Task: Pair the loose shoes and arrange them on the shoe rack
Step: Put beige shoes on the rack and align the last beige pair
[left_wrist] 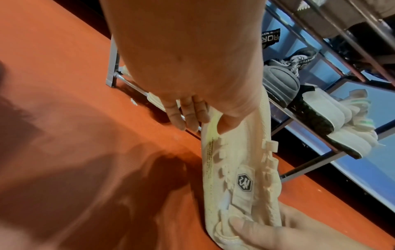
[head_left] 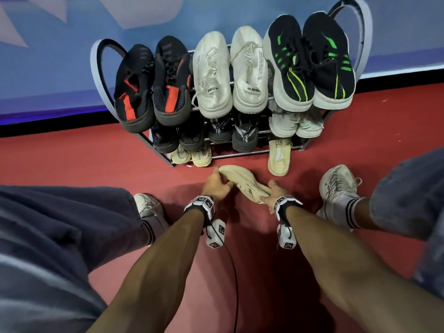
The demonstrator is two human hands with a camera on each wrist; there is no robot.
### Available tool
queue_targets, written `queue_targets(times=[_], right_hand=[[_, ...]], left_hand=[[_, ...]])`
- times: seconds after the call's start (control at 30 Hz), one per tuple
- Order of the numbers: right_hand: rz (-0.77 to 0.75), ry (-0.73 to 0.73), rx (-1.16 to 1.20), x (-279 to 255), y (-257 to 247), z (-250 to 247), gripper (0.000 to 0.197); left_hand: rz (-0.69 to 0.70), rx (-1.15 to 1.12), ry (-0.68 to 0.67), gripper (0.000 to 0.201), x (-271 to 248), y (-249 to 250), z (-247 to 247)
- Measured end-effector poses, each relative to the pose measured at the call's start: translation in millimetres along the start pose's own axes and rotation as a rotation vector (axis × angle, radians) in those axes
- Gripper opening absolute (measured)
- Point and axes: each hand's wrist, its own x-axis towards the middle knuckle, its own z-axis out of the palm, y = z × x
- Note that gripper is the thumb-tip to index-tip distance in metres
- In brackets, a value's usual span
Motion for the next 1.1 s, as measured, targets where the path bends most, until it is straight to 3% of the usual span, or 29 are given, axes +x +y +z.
queue_targets(times=[0.1, 0.23, 0.37, 0.43, 0.53, 0.67, 0.73, 0.87, 1.0, 1.1], right_hand=[[0.031, -0.083, 0.148, -1, 2, -3, 0.082], [0.102, -0.196, 0.273, -8, 6, -7, 0.081], [0.183, -0.583, 0.332, -25, 4, -1, 0.054], [0.172, -0.663, 0.381, -36, 2, 6, 0.042], [0.167, -0.670, 0.512, -43, -1, 18, 0.036], [0.136, -0.601, 0.609, -40, -3, 25, 0.030], [0.134, -0.542, 0.628, -31, -6, 25, 0.030], [0.155, -0.498, 0.529, -16, -16, 23, 0.019], [0.079, -0.506, 0.469, -14, -26, 22, 0.017], [0.094, -0.504, 0.473, -15, -25, 30, 0.019]], left_hand=[[0.058, -0.038, 0.042, 0.037, 5, 5, 10], [0.237, -0.005, 0.069, 0.044, 12, 22, 16], [0.344, 0.106, -0.016, 0.066, 18, 37, 22], [0.313, 0.052, -0.125, 0.068, 18, 40, 27], [0.180, -0.015, -0.288, 0.080, 16, 34, 33], [-0.028, -0.028, -0.372, 0.089, 13, 6, 39], [-0.115, -0.053, -0.420, 0.079, 6, -8, 40], [-0.098, -0.172, -0.481, 0.053, -7, -26, 35], [-0.183, -0.144, -0.503, 0.045, -3, -27, 30], [-0.256, -0.172, -0.489, 0.054, 1, -31, 30]])
